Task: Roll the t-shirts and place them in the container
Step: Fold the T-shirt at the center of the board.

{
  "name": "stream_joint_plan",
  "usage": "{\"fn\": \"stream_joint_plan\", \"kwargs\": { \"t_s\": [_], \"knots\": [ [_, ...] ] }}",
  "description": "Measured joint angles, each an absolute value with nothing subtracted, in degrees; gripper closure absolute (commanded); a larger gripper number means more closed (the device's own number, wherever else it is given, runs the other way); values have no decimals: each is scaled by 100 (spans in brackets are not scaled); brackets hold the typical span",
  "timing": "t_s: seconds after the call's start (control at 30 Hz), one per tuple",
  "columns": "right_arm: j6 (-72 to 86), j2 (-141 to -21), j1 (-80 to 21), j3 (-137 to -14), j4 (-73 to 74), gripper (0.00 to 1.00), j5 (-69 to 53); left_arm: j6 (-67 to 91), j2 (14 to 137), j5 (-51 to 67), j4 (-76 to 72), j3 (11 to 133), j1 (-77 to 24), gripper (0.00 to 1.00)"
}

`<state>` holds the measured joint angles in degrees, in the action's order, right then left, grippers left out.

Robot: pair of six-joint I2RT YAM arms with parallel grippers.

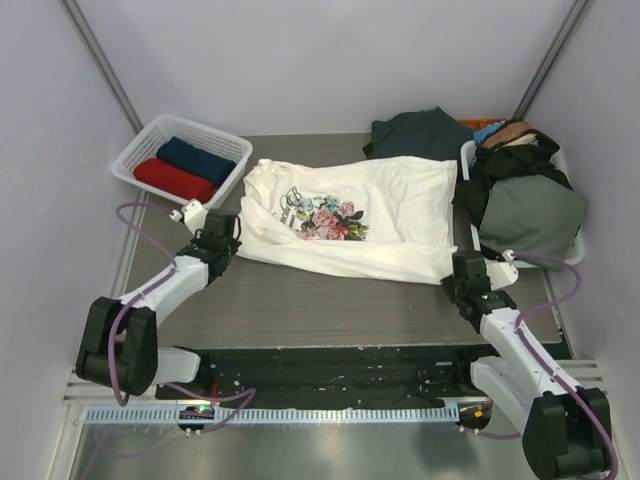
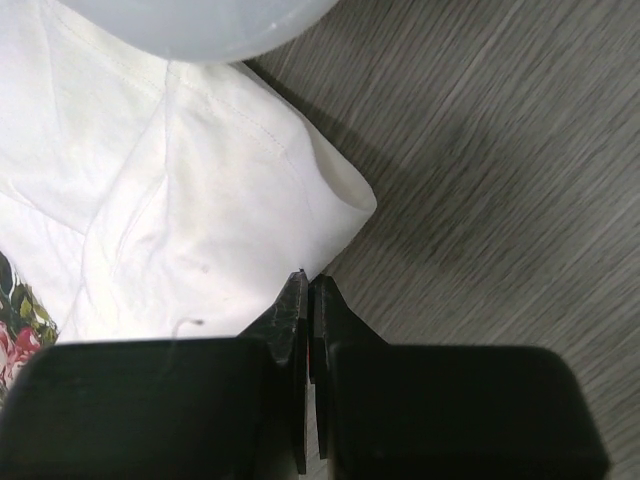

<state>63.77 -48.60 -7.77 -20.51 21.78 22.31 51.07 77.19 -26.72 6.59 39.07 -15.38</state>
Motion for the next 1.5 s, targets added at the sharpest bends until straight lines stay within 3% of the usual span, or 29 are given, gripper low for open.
{"fn": "stream_joint_plan", "kwargs": {
  "t_s": [0.13,0.2,0.23,0.27,0.3,0.37,0.53,0.63,0.67,0.7,0.8,0.93,1.03,1.2,1.3,1.37,1.5],
  "knots": [
    [6298,-4633,-777,-2051,2473,99,2018,5081,7247,-2980,1385,3885,-1538,100],
    [6263,-4451,-777,-2051,2648,99,1920,5083,6877,-3079,1717,3754,-1538,93],
    [6250,-4342,-777,-2051,2729,99,1870,5081,6698,-3118,1846,3693,-1538,84],
    [6239,-4259,-777,-2051,2792,99,1837,5081,6482,-3159,1977,3612,-1538,60],
    [6213,-4145,-779,-2051,2884,99,1793,5078,6276,-3197,2110,3538,-1538,49],
    [6173,-4005,-777,-2051,3011,99,1774,5105,5990,-3299,2338,3426,-1535,41],
    [6152,-3885,-777,-1933,3190,99,1619,5334,5627,-3223,2729,3288,-1522,46],
    [6152,-3892,-777,-1881,3262,99,1546,5498,5131,-2910,2768,3061,-1525,56],
    [6152,-3887,-777,-1881,3267,99,1540,5551,4877,-2759,2770,2941,-1525,64],
    [6152,-3887,-777,-1881,3269,99,1538,5629,4622,-2609,2762,2823,-1525,65],
    [6149,-3887,-777,-1881,3269,99,1538,5854,4001,-2182,2773,2502,-1525,63],
    [6147,-3887,-777,-1881,3267,99,1535,6104,3785,-1868,2803,2320,-1525,50],
    [6141,-3900,-777,-1881,3262,99,1531,6267,4047,-1662,2687,2263,-1525,51],
    [6139,-3940,-777,-1881,3253,99,1527,6414,4899,-1378,2147,2064,-1525,64],
    [6139,-3938,-777,-1881,3238,99,1527,6440,5297,-1308,1804,1929,-1525,62],
    [6141,-3938,-777,-1879,3221,99,1527,6464,5509,-1304,1520,1916,-1525,56],
    [6141,-3942,-777,-1874,3181,99,1525,6539,5894,-1317,906,1940,-1525,56]
  ]
}}
